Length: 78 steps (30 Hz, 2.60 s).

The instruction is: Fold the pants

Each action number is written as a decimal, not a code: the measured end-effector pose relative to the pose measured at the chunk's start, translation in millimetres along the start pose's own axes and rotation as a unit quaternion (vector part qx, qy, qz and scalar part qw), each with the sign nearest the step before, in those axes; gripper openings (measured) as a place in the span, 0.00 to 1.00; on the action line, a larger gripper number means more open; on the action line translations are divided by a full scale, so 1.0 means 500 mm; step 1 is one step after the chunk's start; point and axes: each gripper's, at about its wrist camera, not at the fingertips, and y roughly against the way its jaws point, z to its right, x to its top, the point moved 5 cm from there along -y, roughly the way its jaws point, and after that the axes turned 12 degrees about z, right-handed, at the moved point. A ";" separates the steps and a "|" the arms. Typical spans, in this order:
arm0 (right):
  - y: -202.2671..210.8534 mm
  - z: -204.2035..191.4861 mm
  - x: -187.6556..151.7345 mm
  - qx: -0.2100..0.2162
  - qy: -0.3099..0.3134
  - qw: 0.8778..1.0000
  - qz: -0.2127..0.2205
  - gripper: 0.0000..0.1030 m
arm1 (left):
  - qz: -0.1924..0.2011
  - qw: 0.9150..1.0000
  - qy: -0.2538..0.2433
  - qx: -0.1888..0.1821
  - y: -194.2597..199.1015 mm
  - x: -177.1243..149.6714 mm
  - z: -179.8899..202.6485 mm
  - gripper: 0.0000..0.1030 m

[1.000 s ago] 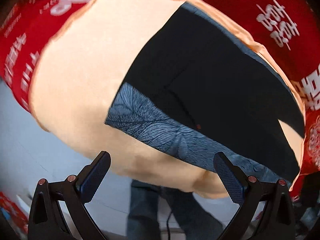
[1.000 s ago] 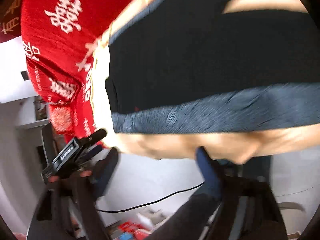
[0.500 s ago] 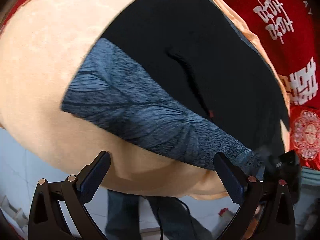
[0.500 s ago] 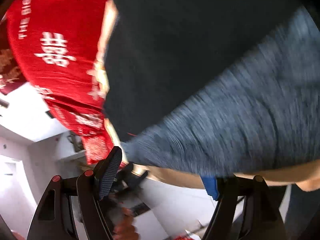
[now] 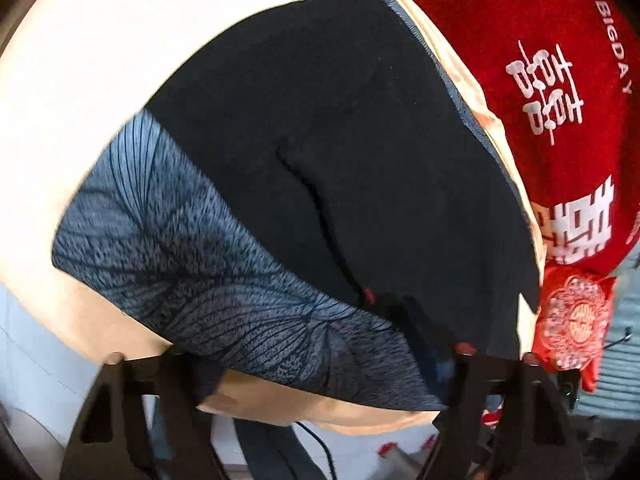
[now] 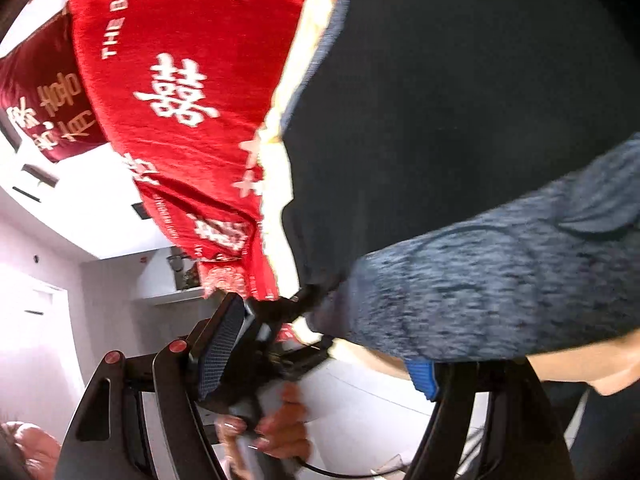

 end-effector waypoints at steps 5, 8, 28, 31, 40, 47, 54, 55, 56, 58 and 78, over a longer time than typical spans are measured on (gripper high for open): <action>0.077 0.115 0.027 -0.039 -0.046 0.997 0.048 0.74 | -0.001 1.000 -0.024 0.006 0.008 0.006 -0.012 0.44; 0.121 0.166 0.036 -0.010 -0.136 0.987 0.082 0.45 | -0.006 0.999 -0.032 0.009 0.010 0.007 -0.023 0.36; 0.113 -0.140 0.345 -0.090 0.046 0.995 -0.012 0.10 | 0.075 0.987 -0.144 -0.009 0.084 0.240 0.248 0.24; 0.047 -0.148 0.441 -0.111 0.059 0.991 -0.038 0.11 | 0.090 0.983 -0.159 0.012 0.021 0.310 0.295 0.24; -0.142 -0.039 0.606 -0.175 0.047 0.980 -0.084 0.11 | 0.098 0.978 -0.143 0.117 -0.197 0.434 0.280 0.38; -0.107 -0.155 0.563 -0.164 0.153 0.970 -0.092 0.81 | 0.128 0.966 -0.161 0.160 -0.145 0.446 0.288 0.78; -0.145 -0.194 0.488 -0.213 0.286 0.927 -0.118 0.36 | 0.103 0.953 -0.226 0.174 -0.163 0.384 0.322 0.79; -0.158 -0.186 0.490 -0.217 0.303 0.920 -0.121 0.35 | 0.098 0.949 -0.238 0.184 -0.187 0.374 0.326 0.79; -0.178 -0.183 0.492 -0.224 0.331 0.910 -0.115 0.35 | 0.099 0.946 -0.245 0.189 -0.205 0.364 0.328 0.79; -0.209 -0.154 0.521 -0.253 0.362 0.891 -0.107 0.35 | 0.100 0.944 -0.241 0.201 -0.252 0.363 0.325 0.79; 0.151 -0.108 0.544 -0.224 0.182 0.957 0.003 0.71 | 0.028 0.936 -0.283 0.206 -0.214 0.186 0.374 0.79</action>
